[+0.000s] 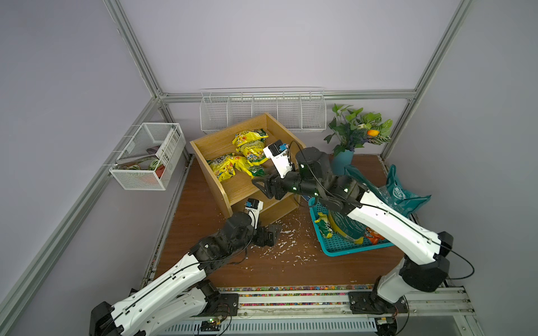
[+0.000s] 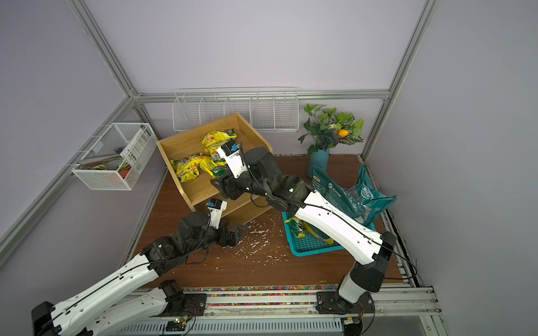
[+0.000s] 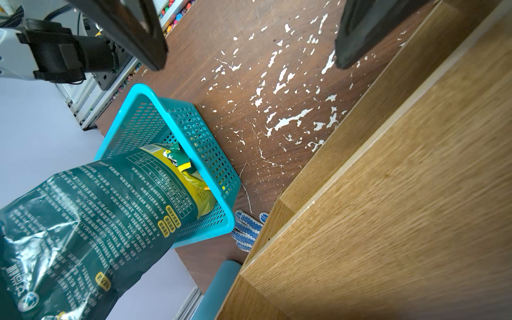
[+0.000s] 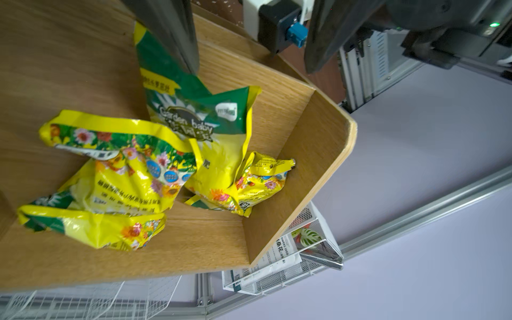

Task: Take down the fertilizer bag from the shelf
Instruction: Pick up the fertilizer bag from the shelf.

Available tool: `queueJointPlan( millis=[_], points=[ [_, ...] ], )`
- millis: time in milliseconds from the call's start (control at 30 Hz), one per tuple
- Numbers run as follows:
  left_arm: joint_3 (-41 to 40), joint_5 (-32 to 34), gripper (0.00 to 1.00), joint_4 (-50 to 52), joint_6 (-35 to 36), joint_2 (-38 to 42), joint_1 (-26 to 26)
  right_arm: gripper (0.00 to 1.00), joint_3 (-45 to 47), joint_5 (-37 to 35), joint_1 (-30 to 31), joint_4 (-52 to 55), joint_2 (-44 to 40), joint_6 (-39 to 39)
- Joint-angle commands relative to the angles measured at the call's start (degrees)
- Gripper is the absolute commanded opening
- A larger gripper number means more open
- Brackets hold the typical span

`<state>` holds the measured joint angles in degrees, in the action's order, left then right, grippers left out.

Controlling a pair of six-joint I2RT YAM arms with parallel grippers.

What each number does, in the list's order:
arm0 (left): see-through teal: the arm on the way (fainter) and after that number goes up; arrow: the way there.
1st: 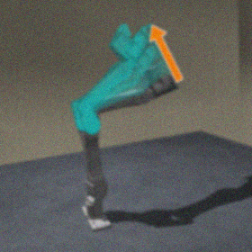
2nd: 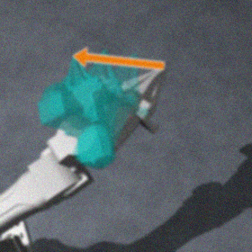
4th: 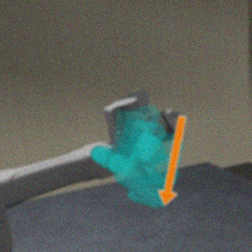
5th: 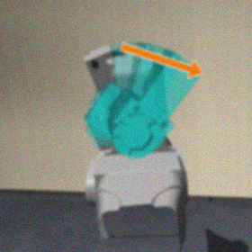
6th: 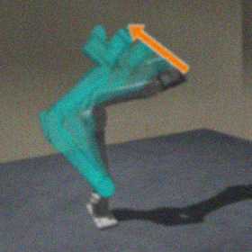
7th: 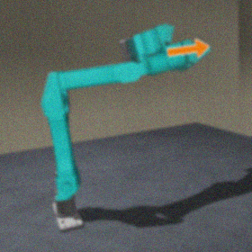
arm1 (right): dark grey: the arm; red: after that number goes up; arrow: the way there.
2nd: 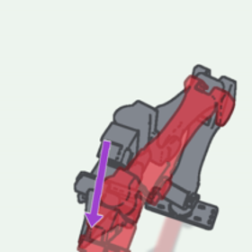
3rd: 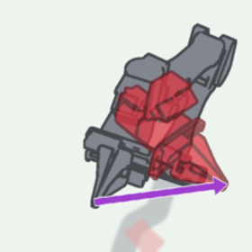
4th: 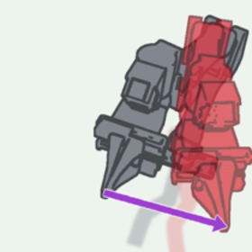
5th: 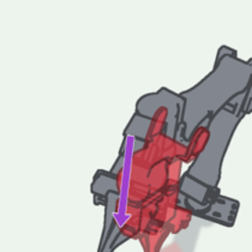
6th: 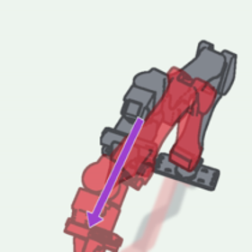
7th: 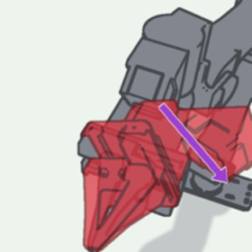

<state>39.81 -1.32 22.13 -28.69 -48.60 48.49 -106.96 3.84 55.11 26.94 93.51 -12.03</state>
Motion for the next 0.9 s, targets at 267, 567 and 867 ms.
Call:
queueJointPlan(
  millis=[267, 567, 867],
  points=[
    [1.78, 0.95, 0.99, -0.85, 1.09, -1.96, -0.22, 0.68, -5.23, -4.58, 0.54, 0.78, 6.33, 10.23],
    [2.37, 0.74, 0.99, -1.98, 1.43, -3.60, -0.19, 0.55, -4.94, -7.86, 0.87, -1.71, 9.38, 10.44],
    [1.67, 1.32, 0.99, -2.09, 1.30, -2.99, -0.22, 0.00, -0.50, -6.55, 0.20, -7.10, 4.47, 8.92]
  ],
)
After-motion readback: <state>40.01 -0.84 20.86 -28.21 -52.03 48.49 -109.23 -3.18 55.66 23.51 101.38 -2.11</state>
